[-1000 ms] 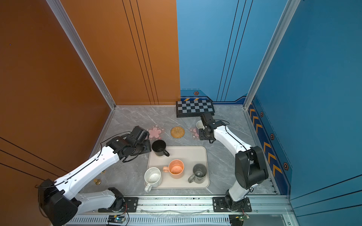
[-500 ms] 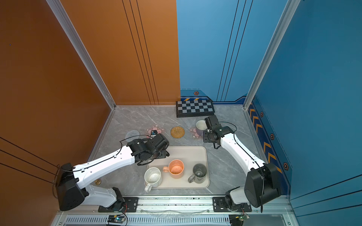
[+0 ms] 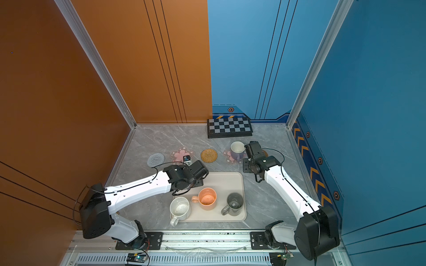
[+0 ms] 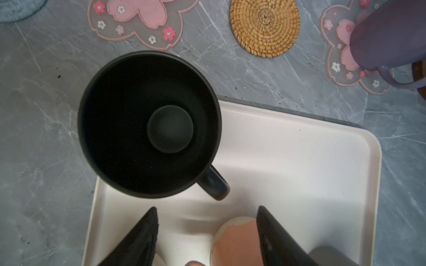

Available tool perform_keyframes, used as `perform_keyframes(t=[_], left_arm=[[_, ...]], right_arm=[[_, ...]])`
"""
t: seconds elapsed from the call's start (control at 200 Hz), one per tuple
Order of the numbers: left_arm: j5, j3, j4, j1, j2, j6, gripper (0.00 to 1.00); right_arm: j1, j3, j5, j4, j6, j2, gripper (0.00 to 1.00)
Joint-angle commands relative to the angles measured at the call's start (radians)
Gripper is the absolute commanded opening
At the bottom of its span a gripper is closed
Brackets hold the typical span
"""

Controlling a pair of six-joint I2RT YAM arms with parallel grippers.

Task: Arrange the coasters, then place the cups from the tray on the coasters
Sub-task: 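Open the right gripper and withdraw it while the left gripper descends onto the black mug, then grasp the black mug with the left gripper and lift it off the tray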

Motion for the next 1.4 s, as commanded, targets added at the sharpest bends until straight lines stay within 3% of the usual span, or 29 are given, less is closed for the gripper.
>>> perform_keyframes(t=[0.0, 0.335, 0.671, 1.061, 1.397], left_arm=[[-0.036, 0.002, 0.015, -0.001, 0.028, -0.069, 0.69], [-0.060, 0.000, 0.014, 0.018, 0.077, -0.133, 0.68], [-0.055, -0.025, 0.012, 0.019, 0.107, -0.130, 0.61], [-0.067, -0.158, 0.011, 0.017, -0.031, -0.091, 0.59], [-0.024, -0.241, 0.010, 0.040, -0.123, 0.013, 0.58]], right_arm=[[-0.010, -0.027, 0.033, -0.029, 0.011, -0.034, 0.54], [-0.052, -0.055, 0.024, -0.030, -0.006, -0.066, 0.55], [-0.065, -0.076, 0.004, -0.023, 0.003, -0.065, 0.56], [-0.066, -0.109, -0.023, 0.001, 0.039, -0.077, 0.56], [-0.063, -0.103, -0.038, 0.010, 0.056, -0.058, 0.56]])
